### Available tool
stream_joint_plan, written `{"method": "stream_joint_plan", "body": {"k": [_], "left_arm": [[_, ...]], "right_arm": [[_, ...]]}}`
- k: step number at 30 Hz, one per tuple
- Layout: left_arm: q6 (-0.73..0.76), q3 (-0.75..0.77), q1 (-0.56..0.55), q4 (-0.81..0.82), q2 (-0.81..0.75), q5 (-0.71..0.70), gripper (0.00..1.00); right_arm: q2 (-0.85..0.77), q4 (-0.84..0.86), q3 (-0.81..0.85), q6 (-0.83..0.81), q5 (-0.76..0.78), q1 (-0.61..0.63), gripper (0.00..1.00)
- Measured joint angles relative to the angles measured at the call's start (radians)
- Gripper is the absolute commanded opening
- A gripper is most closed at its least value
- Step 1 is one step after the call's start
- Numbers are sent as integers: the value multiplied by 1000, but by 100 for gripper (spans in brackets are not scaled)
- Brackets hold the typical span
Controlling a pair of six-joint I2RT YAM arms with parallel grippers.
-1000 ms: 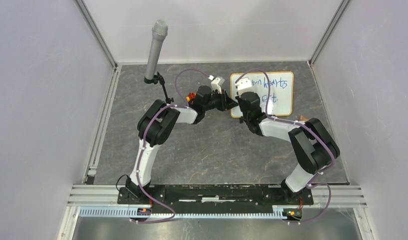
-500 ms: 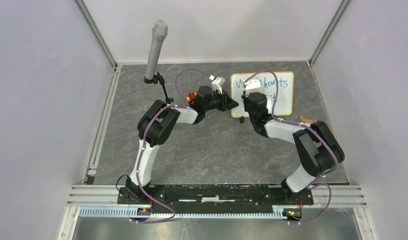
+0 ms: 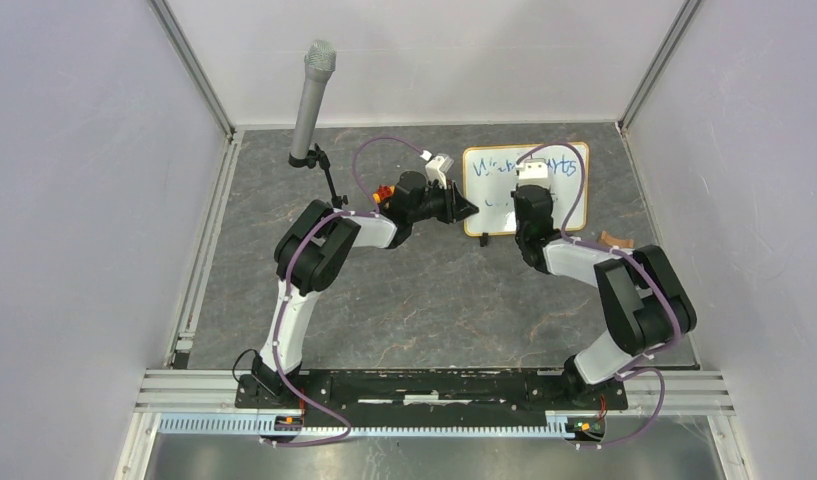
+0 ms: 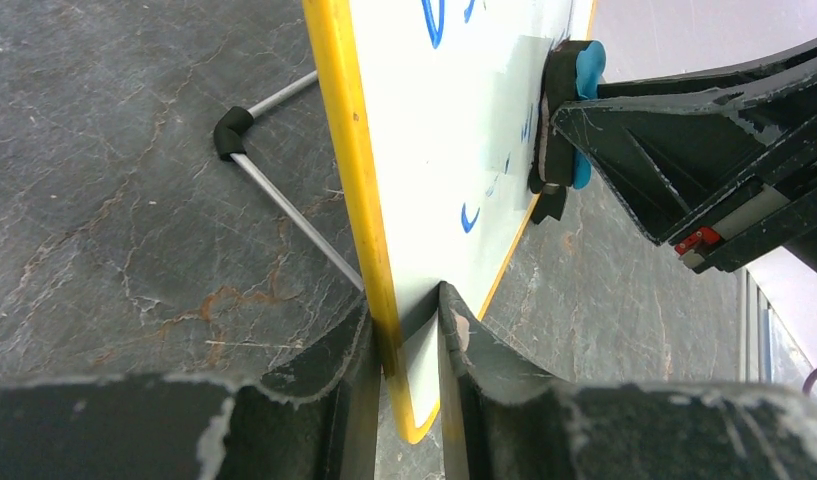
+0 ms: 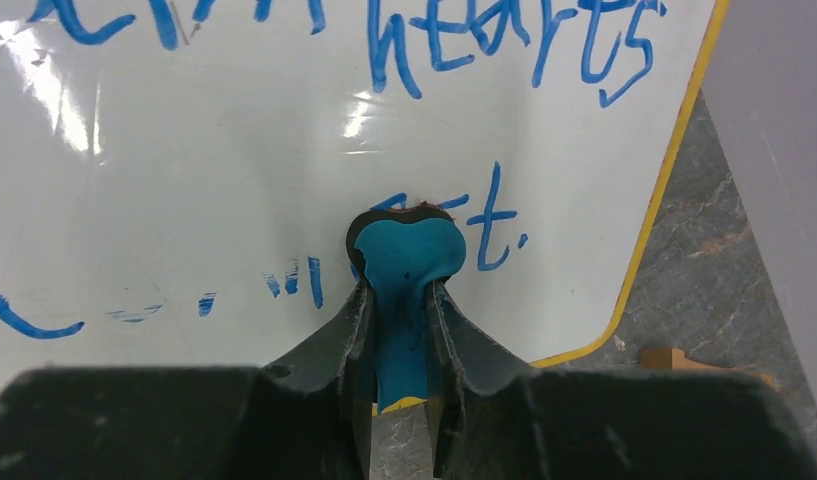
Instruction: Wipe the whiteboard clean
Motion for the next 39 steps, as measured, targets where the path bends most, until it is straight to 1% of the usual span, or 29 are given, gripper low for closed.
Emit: {"method": "stream_joint_plan", "body": {"k": [4, 6, 9, 12, 18, 21, 23, 25, 30, 36, 39], "left_arm": [[0, 0, 5, -11, 0, -7, 2], [0, 0, 8, -15, 0, -10, 2], [0, 0, 8, -15, 0, -10, 2], [0, 0, 8, -16, -1, -10, 2], [1, 0, 8, -18, -1, -19, 2], [2, 0, 7, -18, -1, -19, 2], [3, 0, 6, -18, -2, -19, 2], [8, 0, 2, -17, -2, -19, 2], [10, 0, 2, -18, -2, -18, 2], [14, 0, 3, -25, -5, -18, 2], [14, 0, 3, -26, -6, -19, 2]], "right_arm": [[37, -17, 44, -58, 10, 50, 9], [53, -17, 63, -92, 6, 99, 9], [62, -4, 71, -133, -38, 175, 9], [68, 13, 71, -150, -102, 215, 8], [64, 18, 69, -115, -151, 175, 8], [45, 25, 66, -73, -169, 109, 8], [33, 36, 61, -53, -159, 48, 8], [31, 40, 60, -37, -143, 15, 8], [35, 40, 61, -61, -127, 52, 8], [49, 39, 61, -124, -150, 151, 8], [51, 39, 61, -117, -153, 155, 7]]}}
